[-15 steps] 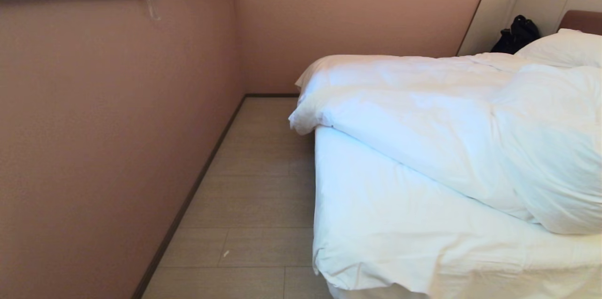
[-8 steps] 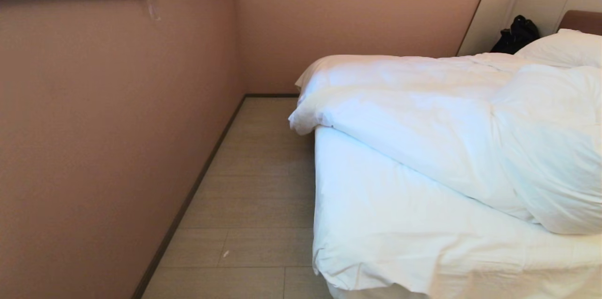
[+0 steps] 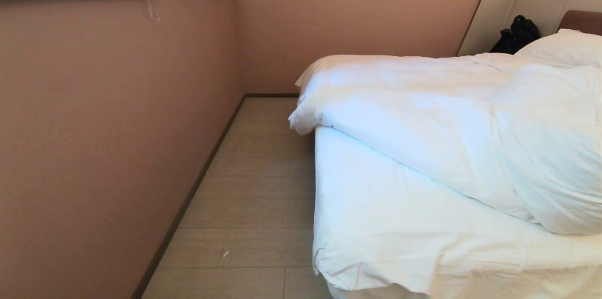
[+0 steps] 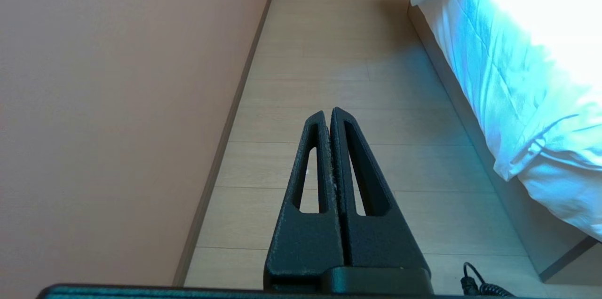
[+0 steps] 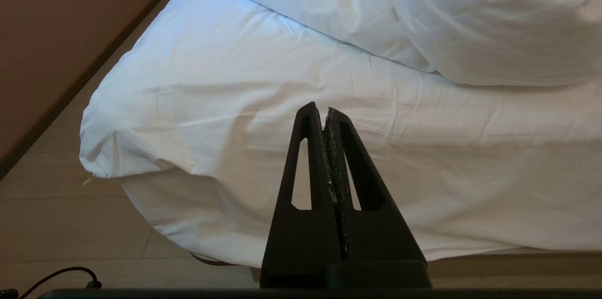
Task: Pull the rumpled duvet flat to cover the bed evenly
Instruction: Hold the folded corner of the quilt
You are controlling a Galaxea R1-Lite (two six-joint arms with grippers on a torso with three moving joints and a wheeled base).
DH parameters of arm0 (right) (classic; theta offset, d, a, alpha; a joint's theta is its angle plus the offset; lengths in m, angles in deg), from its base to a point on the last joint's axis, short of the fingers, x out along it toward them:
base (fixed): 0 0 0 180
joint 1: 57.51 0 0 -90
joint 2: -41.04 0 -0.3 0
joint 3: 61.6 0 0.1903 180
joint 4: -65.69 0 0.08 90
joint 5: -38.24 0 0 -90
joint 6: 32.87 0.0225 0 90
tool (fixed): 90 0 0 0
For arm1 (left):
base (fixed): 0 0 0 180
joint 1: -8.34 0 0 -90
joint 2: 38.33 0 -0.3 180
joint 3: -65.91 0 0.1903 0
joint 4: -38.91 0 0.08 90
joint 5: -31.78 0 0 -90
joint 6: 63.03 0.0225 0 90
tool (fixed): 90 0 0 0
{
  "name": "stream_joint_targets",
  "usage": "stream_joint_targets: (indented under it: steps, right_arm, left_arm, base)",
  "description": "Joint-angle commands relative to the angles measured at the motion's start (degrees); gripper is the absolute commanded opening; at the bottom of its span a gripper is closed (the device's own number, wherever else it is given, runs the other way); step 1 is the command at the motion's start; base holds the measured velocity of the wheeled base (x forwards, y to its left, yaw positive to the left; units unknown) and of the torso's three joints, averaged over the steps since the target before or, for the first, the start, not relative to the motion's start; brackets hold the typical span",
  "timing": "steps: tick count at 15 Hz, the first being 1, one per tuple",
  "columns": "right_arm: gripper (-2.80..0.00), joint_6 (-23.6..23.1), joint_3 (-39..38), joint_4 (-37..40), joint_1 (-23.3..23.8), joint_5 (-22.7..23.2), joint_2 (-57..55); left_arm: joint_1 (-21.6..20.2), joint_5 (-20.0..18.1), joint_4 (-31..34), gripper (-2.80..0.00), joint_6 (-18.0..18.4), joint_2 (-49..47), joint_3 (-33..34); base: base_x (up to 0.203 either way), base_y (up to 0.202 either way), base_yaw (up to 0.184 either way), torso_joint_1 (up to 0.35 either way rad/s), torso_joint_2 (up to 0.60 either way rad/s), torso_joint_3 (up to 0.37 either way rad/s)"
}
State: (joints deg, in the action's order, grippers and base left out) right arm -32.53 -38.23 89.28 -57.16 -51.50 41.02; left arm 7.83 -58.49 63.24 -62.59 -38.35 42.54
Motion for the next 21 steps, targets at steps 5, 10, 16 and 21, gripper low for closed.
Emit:
stream_joint_targets:
  steps: [5,10,16,21]
  right_arm:
    - [-2.80,0.0,0.0,0.0,0.0,0.0,-0.1]
    - [-2.80,0.0,0.0,0.0,0.0,0.0,-0.1]
    - [-2.80,0.0,0.0,0.0,0.0,0.0,0.0]
    - [-2.80,0.0,0.0,0.0,0.0,0.0,-0.1]
  left_arm:
    - [0.0,0.0,0.0,-2.80,0.1,0.0,0.0]
    - [0.0,0.0,0.0,-2.80,0.1,0.0,0.0]
    - [-0.1,0.0,0.0,-2.80,0.1,0.0,0.0]
    - [0.0,0.0,0.0,-2.80,0.1,0.0,0.0]
  base:
    - [0.000,0.000,0.000,0.000,0.00,0.000]
    - [0.000,-0.162,0.003,0.001,0.00,0.001]
    - [0.000,-0.193,0.000,0.002,0.00,0.002]
    - [0.000,-0.191,-0.001,0.003,0.00,0.001]
